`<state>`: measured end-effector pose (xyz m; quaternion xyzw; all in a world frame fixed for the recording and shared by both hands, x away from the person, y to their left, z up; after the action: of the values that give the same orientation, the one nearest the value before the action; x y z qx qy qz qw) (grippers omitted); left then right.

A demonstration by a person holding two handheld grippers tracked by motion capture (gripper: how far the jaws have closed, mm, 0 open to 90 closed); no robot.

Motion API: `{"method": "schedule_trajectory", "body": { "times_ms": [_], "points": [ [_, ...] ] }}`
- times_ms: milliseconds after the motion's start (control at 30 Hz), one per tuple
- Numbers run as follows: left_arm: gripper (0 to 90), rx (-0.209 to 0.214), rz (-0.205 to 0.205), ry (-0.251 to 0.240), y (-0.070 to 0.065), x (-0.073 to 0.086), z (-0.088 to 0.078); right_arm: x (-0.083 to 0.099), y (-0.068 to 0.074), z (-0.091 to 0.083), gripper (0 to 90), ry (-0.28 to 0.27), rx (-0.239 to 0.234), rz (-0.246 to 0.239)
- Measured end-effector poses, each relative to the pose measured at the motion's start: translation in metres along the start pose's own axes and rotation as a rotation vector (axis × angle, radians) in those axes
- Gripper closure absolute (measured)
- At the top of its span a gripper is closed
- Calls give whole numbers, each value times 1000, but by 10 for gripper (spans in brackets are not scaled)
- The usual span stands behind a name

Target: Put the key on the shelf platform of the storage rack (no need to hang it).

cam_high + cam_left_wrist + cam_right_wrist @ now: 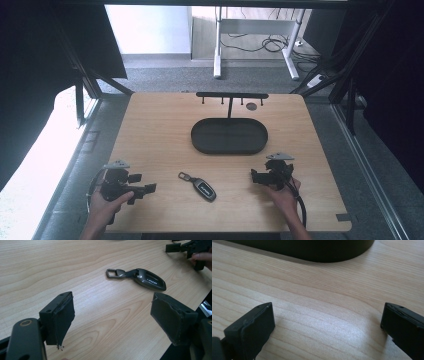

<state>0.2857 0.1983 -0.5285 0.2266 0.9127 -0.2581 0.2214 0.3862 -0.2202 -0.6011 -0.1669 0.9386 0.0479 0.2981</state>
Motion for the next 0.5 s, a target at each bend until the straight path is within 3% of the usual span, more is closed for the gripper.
{"method": "schedule_trajectory", "body": {
  "times_ms": [67,133,233,300,500],
  "points": [
    [195,-1,-3,5,2,1,2,-2,1,1,0,0,-25,-30],
    [196,-4,-4,10,1,2,3,-2,1,1,0,4,-26,-30],
    [196,-4,6,8,-2,1,2,-1,3,-5,124,31,-22,-31],
    [196,-3,9,4,-4,1,1,0,2,-7,138,32,-21,-39],
    [196,-2,9,2,-4,0,1,-4,-1,-31,194,-10,-56,-39]
  ]
}}
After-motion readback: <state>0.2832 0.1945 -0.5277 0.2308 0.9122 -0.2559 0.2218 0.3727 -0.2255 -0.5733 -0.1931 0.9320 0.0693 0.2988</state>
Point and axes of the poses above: each handheld gripper's, and its own axes: z roughly forward along the jaws, x roughly out of its underside, y roughly to its left, the point moved 8 cm from there along z, roughly forward along the jaws, and after that the axes turned 9 degrees about y, right-handed, at the moved point
